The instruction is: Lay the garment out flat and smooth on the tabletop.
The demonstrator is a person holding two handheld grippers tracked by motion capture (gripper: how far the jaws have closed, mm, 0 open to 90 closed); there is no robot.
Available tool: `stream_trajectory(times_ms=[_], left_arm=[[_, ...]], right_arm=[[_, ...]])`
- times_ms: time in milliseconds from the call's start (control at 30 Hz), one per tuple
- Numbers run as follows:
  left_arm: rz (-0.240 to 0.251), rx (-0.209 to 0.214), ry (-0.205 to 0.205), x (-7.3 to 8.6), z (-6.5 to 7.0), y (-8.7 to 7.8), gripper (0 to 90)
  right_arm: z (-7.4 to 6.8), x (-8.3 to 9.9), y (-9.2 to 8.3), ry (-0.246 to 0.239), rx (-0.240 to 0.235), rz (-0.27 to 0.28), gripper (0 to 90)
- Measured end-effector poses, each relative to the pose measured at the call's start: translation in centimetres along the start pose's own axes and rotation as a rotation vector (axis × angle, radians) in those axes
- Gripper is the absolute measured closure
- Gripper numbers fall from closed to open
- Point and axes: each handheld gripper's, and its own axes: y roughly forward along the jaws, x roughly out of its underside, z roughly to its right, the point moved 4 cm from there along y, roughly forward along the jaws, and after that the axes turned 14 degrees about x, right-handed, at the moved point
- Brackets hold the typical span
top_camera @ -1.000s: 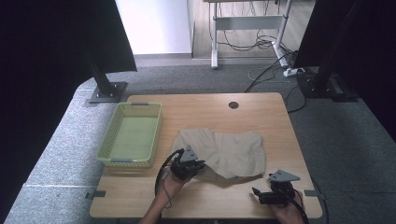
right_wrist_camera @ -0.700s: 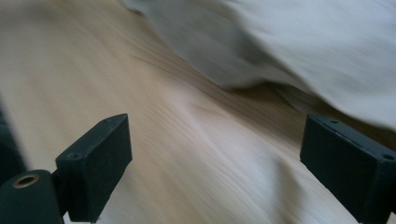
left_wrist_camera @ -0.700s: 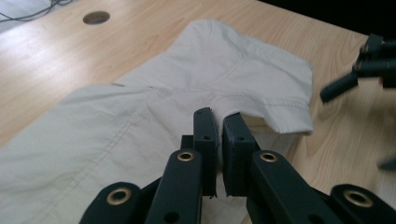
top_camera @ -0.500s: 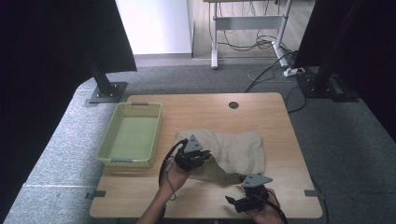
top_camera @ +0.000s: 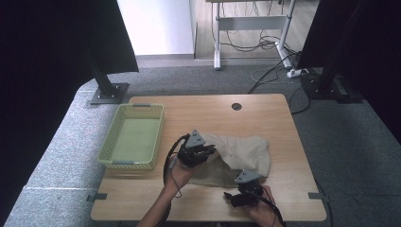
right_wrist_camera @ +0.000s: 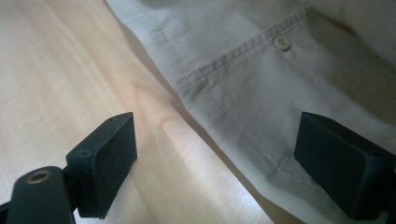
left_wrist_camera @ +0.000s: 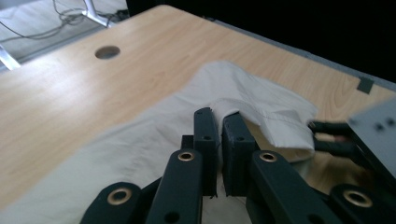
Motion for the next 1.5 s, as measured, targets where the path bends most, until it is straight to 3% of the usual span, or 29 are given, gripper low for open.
stream_trajectory(times_ms=[100,133,233,267,333,400,533,567,633,700,733,767,967,1000,1033,1133,1167,1233,1267,1300,1367,1400,1500], left_arm=[[0.008,-0.012,0.003,-0.3,0.0,-0.1,85.8],[0.025,-0.046,0.010,-1.2,-0.3,-0.4,86.2],[0.029,-0.049,0.011,-1.4,-0.4,-0.5,86.2],[0.041,-0.051,0.011,-2.6,-0.7,-0.5,86.2],[0.039,-0.050,0.017,-2.8,-0.7,-0.4,86.2],[0.036,-0.044,0.025,-3.3,-0.5,-0.1,86.2],[0.036,-0.040,0.028,-3.5,-0.4,0.2,86.2],[0.032,-0.042,0.032,-3.6,-0.4,0.6,86.2],[0.032,-0.042,0.032,-3.6,-0.4,0.6,86.2],[0.031,-0.046,0.036,-3.8,-0.4,0.6,86.2],[0.034,-0.058,0.045,-4.0,-0.6,0.5,86.2],[0.034,-0.058,0.045,-4.0,-0.6,0.5,86.2],[0.054,-0.086,0.052,-4.5,-1.2,0.2,86.2],[0.054,-0.086,0.052,-4.5,-1.2,0.2,86.2],[0.064,-0.111,0.055,-5.3,-2.0,0.1,86.2],[0.064,-0.111,0.055,-5.3,-2.0,0.1,86.2],[0.053,-0.132,0.055,-6.2,-3.0,0.1,86.2],[0.046,-0.136,0.055,-6.4,-3.2,0.2,86.2],[0.046,-0.136,0.055,-6.4,-3.2,0.2,86.1],[0.030,-0.139,0.050,-6.8,-3.7,0.5,86.2],[0.030,-0.139,0.050,-6.8,-3.7,0.5,86.2],[0.025,-0.130,0.036,-7.1,-4.2,1.0,86.1],[0.023,-0.125,0.027,-7.2,-4.6,1.3,86.1]], right_arm=[[-0.2,0.2,-0.3,-0.004,-0.003,0.000,12.9],[-0.8,0.9,-1.0,-0.009,-0.013,0.014,12.9],[-0.9,1.2,-1.4,-0.014,-0.016,0.017,12.9],[-1.1,1.6,-1.9,-0.017,-0.017,0.012,12.9],[-1.0,1.6,-2.0,-0.009,-0.011,0.000,13.6],[-0.4,0.6,-2.3,0.009,0.028,0.037,13.2],[0.1,-0.5,-1.9,0.015,0.051,0.054,12.3],[0.8,-1.8,-0.2,0.020,0.105,0.047,11.6],[0.9,-2.0,0.4,0.019,0.119,0.040,11.6],[0.9,-2.0,0.4,0.019,0.119,0.040,11.8],[1.5,-1.6,2.1,0.092,0.079,0.002,12.9],[1.5,-1.6,2.1,0.092,0.079,0.002,12.9],[0.8,-0.9,1.3,0.075,0.058,0.011,14.1],[0.5,-0.8,1.0,0.069,0.052,0.013,14.1],[-0.7,-0.3,0.3,0.046,0.033,0.020,14.2],[-1.1,-0.2,0.0,0.043,0.027,0.022,14.2],[-2.3,0.2,-0.6,0.031,0.016,0.025,14.2],[-2.6,0.2,-0.8,0.028,0.013,0.020,15.0],[-2.6,0.2,-0.8,0.028,0.013,0.020,15.0],[-2.7,-0.7,-1.0,-0.029,0.057,0.023,17.6],[-2.4,-1.3,-1.0,-0.029,0.080,0.041,17.6],[-1.5,-2.4,-0.4,0.006,0.068,0.047,17.6],[-1.4,-2.6,-0.1,0.014,0.066,0.042,17.6]])
